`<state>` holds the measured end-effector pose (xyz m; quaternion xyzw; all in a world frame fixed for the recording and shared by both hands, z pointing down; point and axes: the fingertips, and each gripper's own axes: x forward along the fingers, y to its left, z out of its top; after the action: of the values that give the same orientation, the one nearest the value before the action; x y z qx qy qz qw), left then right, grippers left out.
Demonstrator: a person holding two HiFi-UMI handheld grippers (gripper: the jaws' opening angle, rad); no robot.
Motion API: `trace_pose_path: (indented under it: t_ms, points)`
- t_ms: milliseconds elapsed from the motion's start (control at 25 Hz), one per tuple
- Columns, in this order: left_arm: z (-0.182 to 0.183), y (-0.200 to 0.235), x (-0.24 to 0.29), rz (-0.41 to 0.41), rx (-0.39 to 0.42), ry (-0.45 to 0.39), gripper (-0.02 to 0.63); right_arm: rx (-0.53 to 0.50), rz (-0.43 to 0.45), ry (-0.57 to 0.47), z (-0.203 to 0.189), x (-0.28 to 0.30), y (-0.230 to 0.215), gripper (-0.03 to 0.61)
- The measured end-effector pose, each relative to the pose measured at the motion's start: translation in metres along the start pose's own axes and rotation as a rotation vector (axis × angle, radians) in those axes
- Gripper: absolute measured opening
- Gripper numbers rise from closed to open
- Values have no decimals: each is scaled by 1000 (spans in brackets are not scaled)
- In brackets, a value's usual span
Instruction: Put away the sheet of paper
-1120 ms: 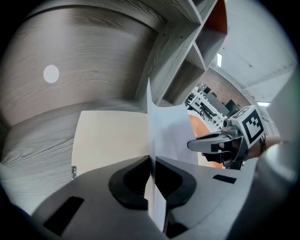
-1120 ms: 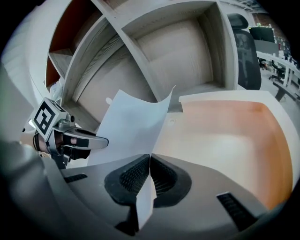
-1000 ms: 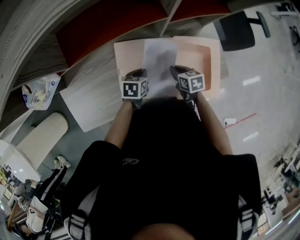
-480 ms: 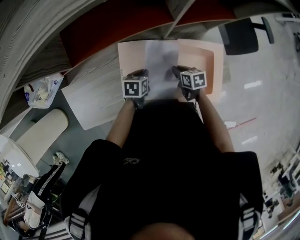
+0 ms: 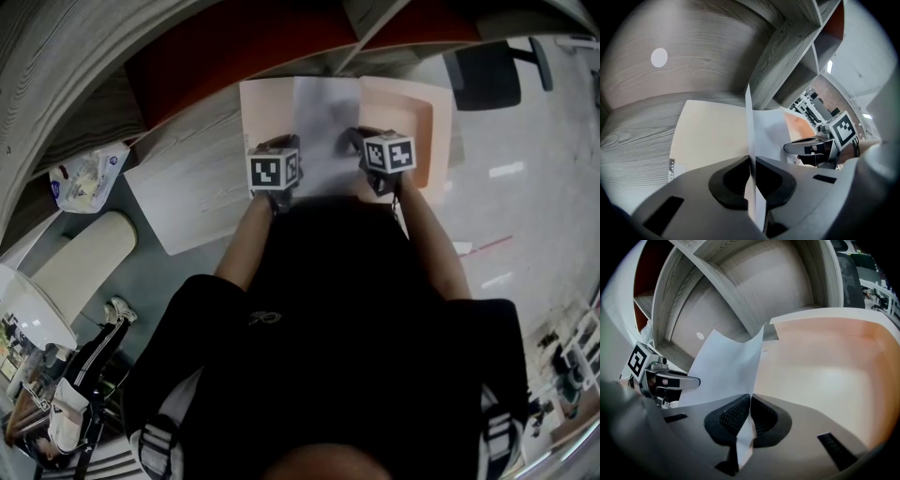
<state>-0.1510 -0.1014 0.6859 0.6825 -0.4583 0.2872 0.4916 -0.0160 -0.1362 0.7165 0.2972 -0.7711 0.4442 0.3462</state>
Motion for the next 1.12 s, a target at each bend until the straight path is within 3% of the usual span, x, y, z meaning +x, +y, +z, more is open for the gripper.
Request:
trace_pose_path:
  t_ms: [1120]
  points:
    - [4,-16,3,-66,-15,11,46,88,4,-1,-3,-7,-7,19]
